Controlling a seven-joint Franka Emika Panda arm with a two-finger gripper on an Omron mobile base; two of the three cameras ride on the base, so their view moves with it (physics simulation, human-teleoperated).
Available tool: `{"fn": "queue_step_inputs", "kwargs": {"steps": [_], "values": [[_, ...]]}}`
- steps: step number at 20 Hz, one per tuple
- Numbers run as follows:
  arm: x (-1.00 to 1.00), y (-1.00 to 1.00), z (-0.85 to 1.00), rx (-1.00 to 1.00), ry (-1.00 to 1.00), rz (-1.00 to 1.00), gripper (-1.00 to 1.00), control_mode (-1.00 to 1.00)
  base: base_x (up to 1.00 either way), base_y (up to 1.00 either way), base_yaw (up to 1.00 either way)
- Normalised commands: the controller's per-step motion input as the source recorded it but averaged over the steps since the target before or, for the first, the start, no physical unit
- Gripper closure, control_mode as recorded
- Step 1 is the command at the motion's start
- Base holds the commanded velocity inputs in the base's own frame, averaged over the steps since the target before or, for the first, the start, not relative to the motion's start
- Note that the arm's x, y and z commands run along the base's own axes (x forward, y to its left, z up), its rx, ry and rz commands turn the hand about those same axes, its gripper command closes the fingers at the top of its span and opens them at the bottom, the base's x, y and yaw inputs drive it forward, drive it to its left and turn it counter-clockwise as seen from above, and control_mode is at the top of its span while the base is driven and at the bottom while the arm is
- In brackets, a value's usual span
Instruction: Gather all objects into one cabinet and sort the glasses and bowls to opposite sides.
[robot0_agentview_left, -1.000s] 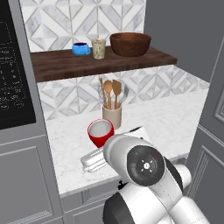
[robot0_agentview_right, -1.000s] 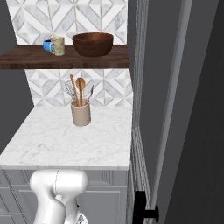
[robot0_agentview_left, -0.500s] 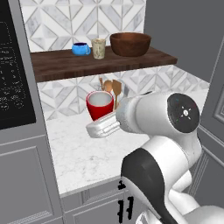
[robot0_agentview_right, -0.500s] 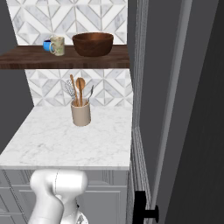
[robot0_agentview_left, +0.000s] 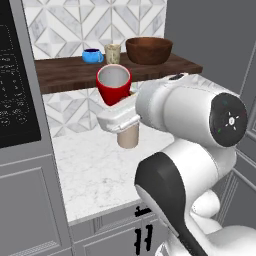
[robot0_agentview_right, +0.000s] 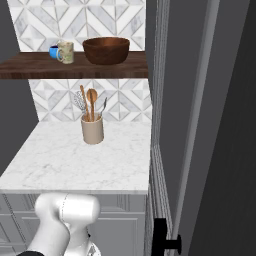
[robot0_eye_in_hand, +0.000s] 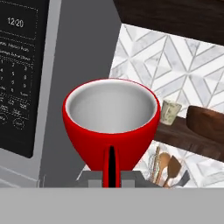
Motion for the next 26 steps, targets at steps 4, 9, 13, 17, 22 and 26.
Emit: {"fn": "queue_step_inputs", "kwargs": {"steps": [4,9,13,17,22,26], "values": [[-0.05,0.01,0.37,0.00,-0.14,0.04,1.00,-1.00,0.00,0.00,0.00],[0.55,-0.48,0.49,0.19,0.05,0.03,1.00,-1.00,0.00,0.00,0.00],[0.65,-0.72,0.77,0.34,0.10,0.07,1.00,-1.00,0.00,0.00,0.00],[0.05,0.06,0.01,0.00,0.02,0.06,1.00,-1.00,0.00,0.00,0.00],[0.90,-0.03,0.28,0.02,0.21,-0.03,1.00,-1.00,0.00,0.00,0.00],[0.56,0.01,0.07,0.00,0.15,-0.04,1.00,-1.00,0.00,0.00,0.00]]}}
